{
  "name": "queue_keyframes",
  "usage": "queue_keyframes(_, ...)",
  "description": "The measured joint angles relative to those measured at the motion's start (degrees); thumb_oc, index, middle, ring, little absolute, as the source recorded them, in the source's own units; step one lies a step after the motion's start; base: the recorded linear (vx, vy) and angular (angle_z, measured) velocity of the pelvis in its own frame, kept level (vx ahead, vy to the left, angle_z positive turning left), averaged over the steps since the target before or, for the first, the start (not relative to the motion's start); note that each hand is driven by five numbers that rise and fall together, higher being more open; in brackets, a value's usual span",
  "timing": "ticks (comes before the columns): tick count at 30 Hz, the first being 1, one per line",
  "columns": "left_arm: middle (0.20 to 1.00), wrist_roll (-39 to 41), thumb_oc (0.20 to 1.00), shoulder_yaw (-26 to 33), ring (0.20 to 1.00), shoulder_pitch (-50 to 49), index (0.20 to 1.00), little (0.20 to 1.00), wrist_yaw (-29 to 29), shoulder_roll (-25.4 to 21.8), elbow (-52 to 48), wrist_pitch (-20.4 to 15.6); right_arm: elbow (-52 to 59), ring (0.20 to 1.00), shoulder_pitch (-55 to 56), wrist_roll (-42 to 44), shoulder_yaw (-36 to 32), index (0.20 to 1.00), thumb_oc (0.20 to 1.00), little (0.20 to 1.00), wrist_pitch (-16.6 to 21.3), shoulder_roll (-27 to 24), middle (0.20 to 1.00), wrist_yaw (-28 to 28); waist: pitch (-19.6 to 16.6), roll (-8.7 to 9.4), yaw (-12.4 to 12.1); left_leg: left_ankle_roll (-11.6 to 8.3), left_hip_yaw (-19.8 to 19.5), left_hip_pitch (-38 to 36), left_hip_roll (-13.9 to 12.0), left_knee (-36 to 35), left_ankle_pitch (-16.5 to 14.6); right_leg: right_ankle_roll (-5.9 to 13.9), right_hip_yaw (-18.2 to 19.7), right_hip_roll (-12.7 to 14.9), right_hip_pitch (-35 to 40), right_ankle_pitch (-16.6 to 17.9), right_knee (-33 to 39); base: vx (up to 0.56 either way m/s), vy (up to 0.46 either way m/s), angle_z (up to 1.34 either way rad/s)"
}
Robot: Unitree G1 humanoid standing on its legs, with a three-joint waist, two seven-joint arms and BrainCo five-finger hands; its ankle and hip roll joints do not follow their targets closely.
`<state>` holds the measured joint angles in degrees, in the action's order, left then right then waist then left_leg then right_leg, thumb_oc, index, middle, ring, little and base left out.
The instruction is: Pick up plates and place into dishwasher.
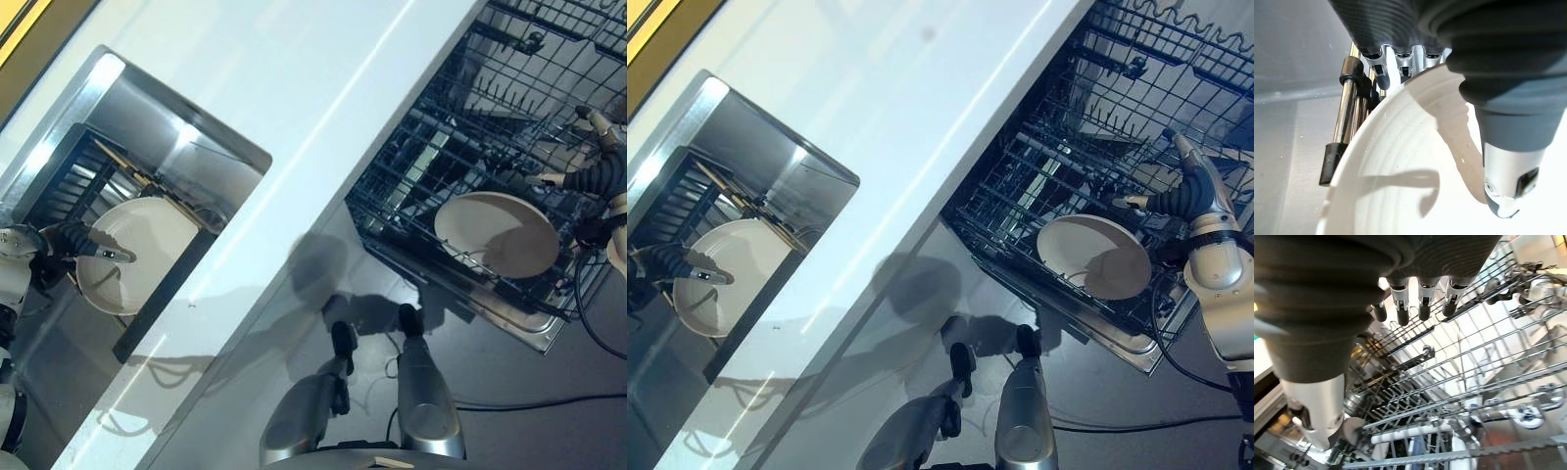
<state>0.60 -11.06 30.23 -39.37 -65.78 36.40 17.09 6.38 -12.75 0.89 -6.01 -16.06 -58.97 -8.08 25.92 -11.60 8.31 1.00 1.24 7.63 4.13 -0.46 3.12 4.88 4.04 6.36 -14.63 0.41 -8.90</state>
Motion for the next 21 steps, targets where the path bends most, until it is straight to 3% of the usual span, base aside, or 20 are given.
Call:
queue_keyframes(6, 1.000, 7.75, 1.000, -0.93, 1.000, -0.14, 1.000, 1.000, -0.02, -2.88, -7.64, 0.02, -0.08, 1.000, 0.54, 1.43, -0.16, 1.000, 1.000, 1.000, 0.04, -0.01, 1.000, -0.03, 0.09, 0.14, -1.64, 0.04, -0.33, -0.42, -0.05, 0.02, 0.02, -0.02, -1.29, 0.09, 1.49, 0.03, 1.01, 0.00, -0.071, 0.09)
queue_keyframes(13, 1.000, 11.54, 1.000, 1.89, 1.000, 1.10, 1.000, 1.000, 1.47, -5.45, -25.21, -1.69, -0.07, 1.000, 2.01, 2.08, -1.24, 1.000, 1.000, 1.000, 1.68, 0.04, 1.000, -1.34, 0.24, 1.98, -2.88, 0.05, -1.68, -1.50, 0.00, -0.03, 0.01, 0.00, -2.03, 0.24, 3.68, 0.03, 2.13, -0.02, -0.094, 0.09)
queue_keyframes(14, 0.875, 11.69, 0.875, 1.99, 0.875, 1.05, 0.875, 0.875, 1.46, -5.48, -26.27, -1.77, -0.06, 1.000, 2.01, 2.08, -1.29, 1.000, 1.000, 1.000, 1.77, 0.04, 1.000, -1.43, 0.24, 1.98, -2.91, 0.04, -1.75, -1.83, -0.01, -0.04, 0.01, 0.00, -2.21, 0.29, 4.15, 0.02, 2.35, 0.00, -0.102, 0.10)
queue_keyframes(15, 0.799, 12.01, 0.799, 2.18, 0.799, 1.04, 0.799, 0.799, 1.47, -5.46, -26.99, -2.10, -0.04, 1.000, 2.01, 2.08, -1.32, 1.000, 1.000, 1.000, 1.87, 0.04, 1.000, -1.64, 0.21, 2.05, -2.94, 0.04, -1.98, -1.99, -0.05, -0.04, 0.01, -0.01, -2.34, 0.27, 4.42, 0.02, 2.48, 0.00, -0.121, 0.08)
queue_keyframes(16, 0.589, 11.93, 0.589, 2.72, 0.589, 0.73, 0.589, 0.589, 1.52, -5.55, -28.41, -1.67, 0.00, 1.000, 2.26, 2.10, -1.61, 1.000, 1.000, 1.000, 1.96, 0.09, 1.000, -1.97, 0.15, 2.18, -2.92, 0.04, -2.22, -1.96, -0.08, -0.03, 0.00, -0.04, -2.59, 0.26, 4.59, 0.05, 2.70, 0.00, -0.059, 0.09)
queue_keyframes(17, 0.507, 12.02, 0.507, 2.86, 0.507, 0.77, 0.507, 0.507, 1.53, -5.61, -28.58, -1.69, -0.01, 1.000, 2.52, 2.11, -1.88, 1.000, 1.000, 1.000, 1.95, 0.10, 1.000, -2.34, 0.13, 2.21, -2.93, 0.05, -2.51, -1.96, -0.13, -0.02, 0.00, -0.05, -2.84, 0.22, 4.70, 0.05, 2.70, 0.00, -0.067, 0.10)
queue_keyframes(18, 0.322, 12.03, 0.322, 3.30, 0.322, 0.75, 0.322, 0.322, 1.60, -5.54, -29.01, -1.70, 0.00, 1.000, 2.73, 2.12, -2.20, 1.000, 1.000, 1.000, 1.95, 0.12, 1.000, -2.39, 0.07, 2.35, -2.96, 0.05, -2.82, -1.95, -0.15, -0.02, 0.01, -0.06, -2.92, 0.18, 4.74, 0.05, 2.72, 0.01, -0.066, 0.08)
queue_keyframes(19, 0.200, 12.16, 0.200, 3.66, 0.200, 0.74, 0.200, 0.200, 1.59, -5.56, -29.90, -1.69, -0.01, 1.000, 2.87, 2.16, -2.25, 1.000, 1.000, 1.000, 1.95, 0.13, 1.000, -2.43, -0.05, 2.59, -3.01, 0.05, -2.86, -1.96, -0.19, -0.02, 0.01, -0.07, -2.97, 0.16, 4.79, 0.04, 2.73, 0.01, -0.061, 0.04)
queue_keyframes(21, 0.200, 12.15, 0.200, 4.20, 0.200, 0.30, 0.200, 0.200, 1.69, -5.94, -31.49, -1.32, 0.05, 1.000, 3.09, 2.88, -2.29, 1.000, 1.000, 1.000, 1.98, 0.19, 1.000, -2.44, -0.51, 3.22, -3.00, 0.05, -2.93, -1.98, -0.20, 0.00, 0.00, -0.08, -3.01, 0.14, 4.86, 0.03, 2.82, 0.01, -0.040, 0.01)
